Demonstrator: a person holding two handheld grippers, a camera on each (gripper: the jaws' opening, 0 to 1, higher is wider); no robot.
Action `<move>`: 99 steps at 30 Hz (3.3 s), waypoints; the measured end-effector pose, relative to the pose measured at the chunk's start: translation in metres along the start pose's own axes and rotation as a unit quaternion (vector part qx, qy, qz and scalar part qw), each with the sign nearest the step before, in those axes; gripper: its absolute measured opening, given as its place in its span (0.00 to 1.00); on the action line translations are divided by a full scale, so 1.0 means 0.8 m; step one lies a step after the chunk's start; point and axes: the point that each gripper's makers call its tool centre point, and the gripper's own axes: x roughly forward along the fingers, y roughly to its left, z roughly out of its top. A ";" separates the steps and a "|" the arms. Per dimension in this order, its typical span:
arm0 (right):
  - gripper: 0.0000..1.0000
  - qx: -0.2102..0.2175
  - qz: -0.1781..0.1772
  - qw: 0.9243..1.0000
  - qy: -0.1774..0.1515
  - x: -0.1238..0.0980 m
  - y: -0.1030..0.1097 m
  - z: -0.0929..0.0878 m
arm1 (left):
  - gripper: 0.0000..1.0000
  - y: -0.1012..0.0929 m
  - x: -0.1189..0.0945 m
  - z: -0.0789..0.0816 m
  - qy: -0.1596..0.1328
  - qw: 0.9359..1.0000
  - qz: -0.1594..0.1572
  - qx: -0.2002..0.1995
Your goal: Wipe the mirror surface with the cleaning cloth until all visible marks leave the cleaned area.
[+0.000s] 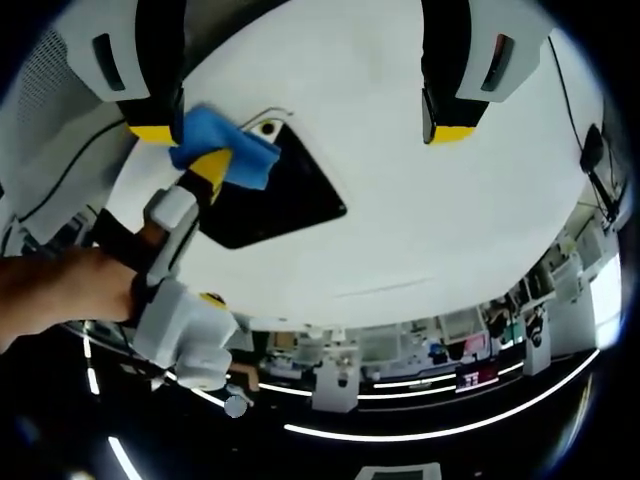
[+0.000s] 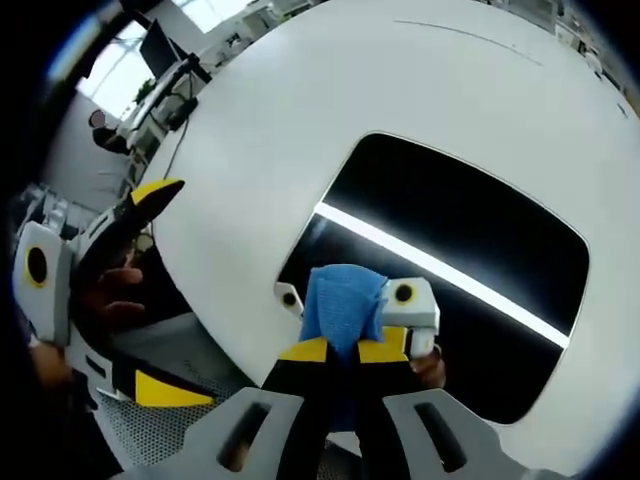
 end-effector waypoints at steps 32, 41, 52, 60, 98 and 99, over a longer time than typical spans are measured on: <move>0.02 0.006 -0.005 1.000 0.004 -0.012 -0.030 -0.014 | 1.00 0.000 0.001 -0.002 0.005 1.000 0.001 0.006; 0.02 0.006 -0.009 1.000 0.005 -0.016 -0.041 -0.018 | 1.00 -0.001 0.001 -0.003 0.007 1.000 -0.001 0.005; 0.02 0.010 -0.009 1.000 0.006 -0.018 -0.046 -0.021 | 1.00 -0.001 0.001 -0.004 0.009 1.000 -0.002 0.006; 0.02 0.011 -0.009 1.000 0.007 -0.019 -0.046 -0.021 | 1.00 -0.003 0.002 -0.003 0.009 1.000 -0.003 0.006; 0.02 0.031 -0.017 0.999 -0.004 -0.016 -0.073 0.023 | 1.00 -0.003 0.002 -0.004 0.009 1.000 -0.007 -0.005; 0.02 0.031 -0.018 0.999 -0.005 -0.017 -0.074 0.026 | 1.00 -0.003 0.002 -0.004 0.010 1.000 -0.007 -0.005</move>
